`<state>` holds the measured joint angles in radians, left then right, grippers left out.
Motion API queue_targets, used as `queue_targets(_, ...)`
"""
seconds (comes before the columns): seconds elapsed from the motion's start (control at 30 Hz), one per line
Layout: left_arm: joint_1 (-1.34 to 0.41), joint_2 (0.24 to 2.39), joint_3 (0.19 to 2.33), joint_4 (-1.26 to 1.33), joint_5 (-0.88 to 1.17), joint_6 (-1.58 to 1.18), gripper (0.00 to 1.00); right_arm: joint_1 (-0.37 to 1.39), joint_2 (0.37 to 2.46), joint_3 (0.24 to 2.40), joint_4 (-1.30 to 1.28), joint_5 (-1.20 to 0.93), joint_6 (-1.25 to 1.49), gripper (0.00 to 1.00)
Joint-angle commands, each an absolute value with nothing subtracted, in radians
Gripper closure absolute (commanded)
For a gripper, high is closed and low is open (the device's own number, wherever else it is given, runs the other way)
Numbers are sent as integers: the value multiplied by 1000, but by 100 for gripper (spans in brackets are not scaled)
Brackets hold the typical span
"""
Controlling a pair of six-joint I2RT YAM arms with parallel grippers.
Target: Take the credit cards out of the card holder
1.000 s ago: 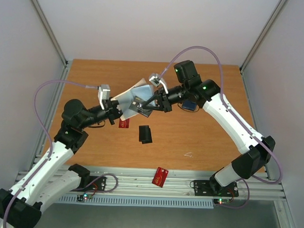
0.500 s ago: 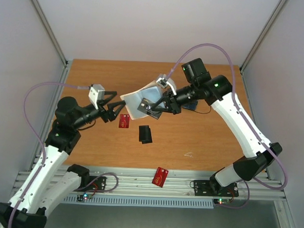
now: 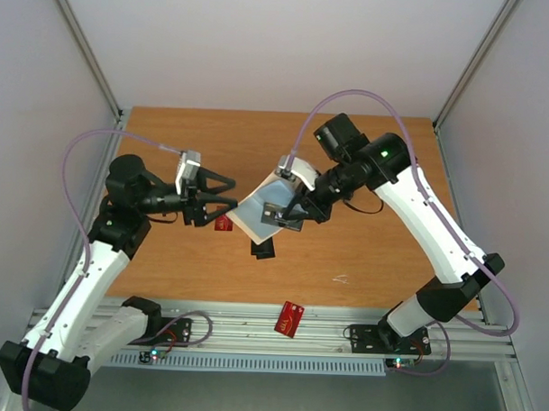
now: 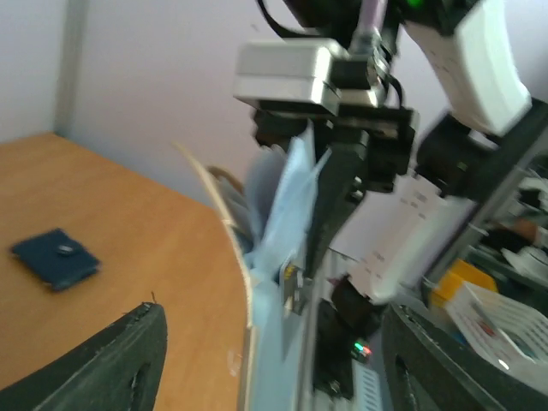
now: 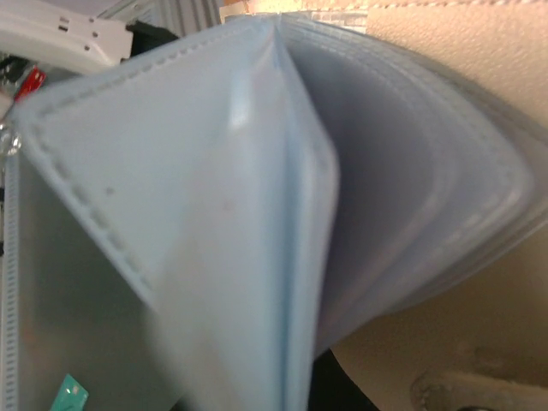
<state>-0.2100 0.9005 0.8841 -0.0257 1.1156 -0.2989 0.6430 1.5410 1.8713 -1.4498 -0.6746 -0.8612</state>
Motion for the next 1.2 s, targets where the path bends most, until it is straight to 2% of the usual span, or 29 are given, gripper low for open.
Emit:
queue_targets(0.0,-268,917,911,-112,1262,-233,30,735,1596,1971,-1515,-616,-924,99)
queue_targets(0.07,-271,928,915,-140,1248,-209,30,763,1614,2007,-1533,-613,-933,99)
queue_targets(0.17,-281,938,917,-231,1245,-157,42,798,1636,2054,-1547,-604,-935,99)
queue_targets(0.23,-297,931,908,-265,1253,-124,45,814,1654,2073,-1555,-603,-939,99)
queue_targets(0.53,-334,922,879,-188,1292,-103,45,835,1737,2168,-1566,-621,-948,99)
queue_targets(0.73,-357,921,858,-124,1243,-150,79,862,1765,2186,-1550,-632,-955,99)
queue_targets(0.83,-359,915,852,-141,1229,-139,99,862,1765,2183,-1536,-631,-953,98)
queue_targets(0.9,-360,906,849,-156,1215,-119,100,861,1747,2162,-1502,-637,-946,91)
queue_targets(0.97,-359,892,844,-146,1185,-120,100,850,1707,2107,-1426,-615,-919,78)
queue_targets(1.0,-358,885,838,-135,1152,-131,100,834,1679,2064,-1375,-597,-896,68)
queue_targets(1.1,-350,863,804,-107,1002,-172,100,731,1580,1896,-1183,-585,-780,48)
queue_targets(1.17,-337,845,758,-27,932,-214,100,634,1509,1778,-1034,-684,-674,41)
